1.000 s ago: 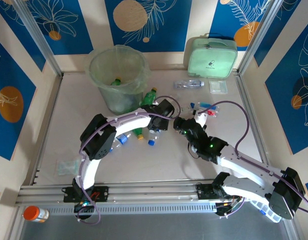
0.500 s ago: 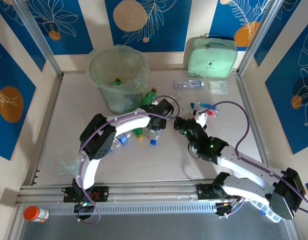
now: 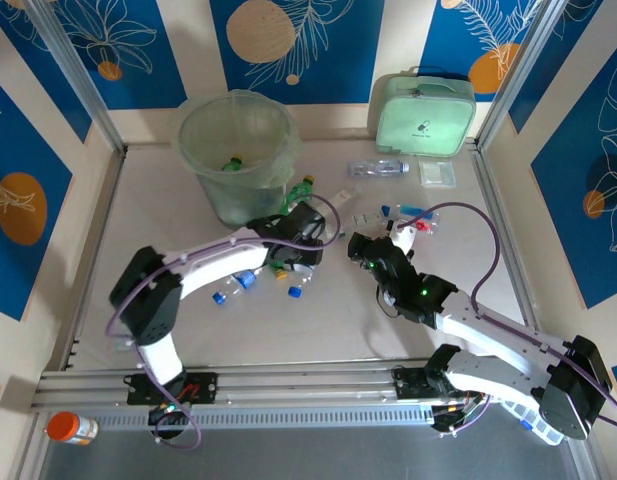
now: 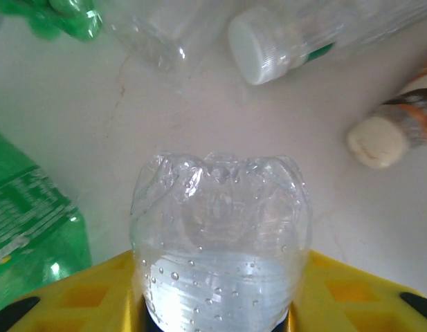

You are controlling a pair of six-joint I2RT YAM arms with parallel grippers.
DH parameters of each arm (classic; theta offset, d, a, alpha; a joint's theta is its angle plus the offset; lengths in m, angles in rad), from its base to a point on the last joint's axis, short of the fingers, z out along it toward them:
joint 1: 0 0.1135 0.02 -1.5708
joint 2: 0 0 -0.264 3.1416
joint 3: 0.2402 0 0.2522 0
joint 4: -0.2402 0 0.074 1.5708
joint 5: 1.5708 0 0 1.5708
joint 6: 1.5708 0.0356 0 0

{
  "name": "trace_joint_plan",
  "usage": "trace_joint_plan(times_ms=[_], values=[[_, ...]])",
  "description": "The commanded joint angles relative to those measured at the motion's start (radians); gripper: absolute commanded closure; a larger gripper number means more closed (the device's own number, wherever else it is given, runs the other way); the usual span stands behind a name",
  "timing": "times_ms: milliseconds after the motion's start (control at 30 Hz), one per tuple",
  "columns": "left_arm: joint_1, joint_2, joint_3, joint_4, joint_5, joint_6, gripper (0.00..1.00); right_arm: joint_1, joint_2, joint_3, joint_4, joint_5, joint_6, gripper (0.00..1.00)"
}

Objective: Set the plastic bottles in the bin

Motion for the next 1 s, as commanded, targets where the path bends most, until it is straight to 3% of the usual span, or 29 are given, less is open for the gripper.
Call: trace_joint_plan(times_ms=[0,233,367,500,667,967], values=[[0.005,-0.144,-0.051,0.044,0.036,0.066,0.53,0.004,-0.011,-0.011,0.030,0.007,0.011,0.14],[0.014,-0.404,-0.049,0.008,0.003,0.143,0.53,0.009,0.017,0.000,0.044,-0.029,-0.008,0.14],[0.067,-0.435,0.044,-0.073,-0.004,0.157,0.53,0.013,0.028,0.004,0.071,-0.084,-0.059,0.14],[0.168,-0.439,0.124,-0.077,0.093,0.114,0.57,0.018,0.024,-0.008,0.120,-0.126,-0.116,0.13],[0.295,-0.372,0.339,-0.110,0.244,0.067,0.57,0.024,0.038,-0.011,0.148,-0.148,-0.145,0.13],[0.509,-0.065,0.823,-0.297,0.346,0.006,0.58,0.030,0.063,0.003,0.142,-0.134,-0.147,0.13]])
